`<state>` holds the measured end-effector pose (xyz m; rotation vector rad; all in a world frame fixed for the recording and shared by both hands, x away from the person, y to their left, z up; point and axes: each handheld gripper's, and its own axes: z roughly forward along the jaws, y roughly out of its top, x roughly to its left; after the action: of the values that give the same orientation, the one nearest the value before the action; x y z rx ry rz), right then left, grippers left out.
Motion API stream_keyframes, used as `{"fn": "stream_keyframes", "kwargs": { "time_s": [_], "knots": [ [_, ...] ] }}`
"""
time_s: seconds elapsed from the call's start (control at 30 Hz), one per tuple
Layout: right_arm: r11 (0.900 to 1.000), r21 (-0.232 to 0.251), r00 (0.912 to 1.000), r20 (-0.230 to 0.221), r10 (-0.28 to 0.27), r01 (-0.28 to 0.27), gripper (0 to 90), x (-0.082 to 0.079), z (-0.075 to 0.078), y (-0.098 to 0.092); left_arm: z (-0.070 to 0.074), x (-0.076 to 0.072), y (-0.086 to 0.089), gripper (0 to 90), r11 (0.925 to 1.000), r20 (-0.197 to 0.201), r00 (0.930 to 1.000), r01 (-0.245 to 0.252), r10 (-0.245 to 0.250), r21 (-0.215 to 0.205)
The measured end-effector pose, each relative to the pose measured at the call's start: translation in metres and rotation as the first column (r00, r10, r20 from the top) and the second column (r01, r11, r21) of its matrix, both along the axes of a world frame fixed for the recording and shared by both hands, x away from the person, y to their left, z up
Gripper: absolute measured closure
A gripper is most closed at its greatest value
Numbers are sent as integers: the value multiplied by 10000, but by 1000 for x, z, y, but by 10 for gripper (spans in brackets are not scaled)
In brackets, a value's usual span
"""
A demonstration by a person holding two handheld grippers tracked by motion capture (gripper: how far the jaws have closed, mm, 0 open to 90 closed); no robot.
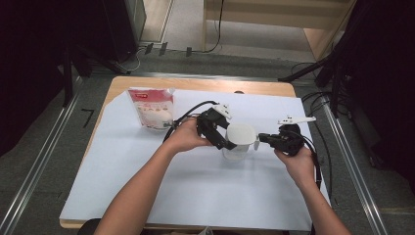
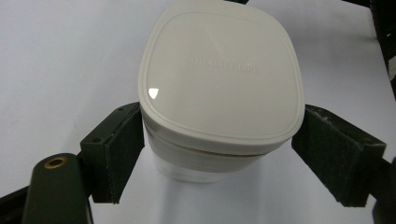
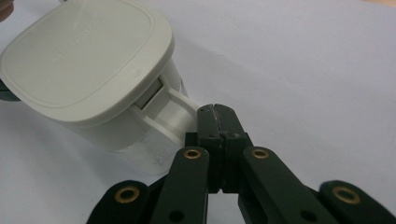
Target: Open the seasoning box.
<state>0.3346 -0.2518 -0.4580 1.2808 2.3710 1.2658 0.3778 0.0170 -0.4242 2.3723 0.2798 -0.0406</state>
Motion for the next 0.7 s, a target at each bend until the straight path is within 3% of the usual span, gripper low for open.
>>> {"fn": "stream_keyframes", "kwargs": {
  "time_s": [0.33, 0.43, 0.47, 0.5, 0.63, 0.7],
  "knots": [
    [10000, -3, 10000, 2, -15, 15, 900, 0, 0, 0, 9, 1, 7, 226, 9990, -90, 9999, 105, -109, -443],
    [10000, -5, 10000, 30, -23, 23, 900, 0, 0, 0, 14, -1, 12, 315, 9979, 26, 9997, 231, -229, -608],
    [10000, -8, 10000, 30, -26, 26, 900, 0, 0, 0, 14, 0, 14, 395, 9959, -278, 9986, 437, -460, -788],
    [10000, 42, 10000, 24, -4, 3, 900, 0, 0, 0, 14, 0, 14, 505, 9960, -393, 9981, 433, -465, -781],
    [10000, -37, 10000, 58, 27, -27, 900, 0, 0, 0, 13, -5, 9, 479, 9968, -233, 9976, 648, -659, -468],
    [10000, -40, 10000, 42, 40, -40, 900, 0, 0, 0, 13, -7, 6, 521, 9972, -4, 9977, 679, -680, -306]
  ]
}}
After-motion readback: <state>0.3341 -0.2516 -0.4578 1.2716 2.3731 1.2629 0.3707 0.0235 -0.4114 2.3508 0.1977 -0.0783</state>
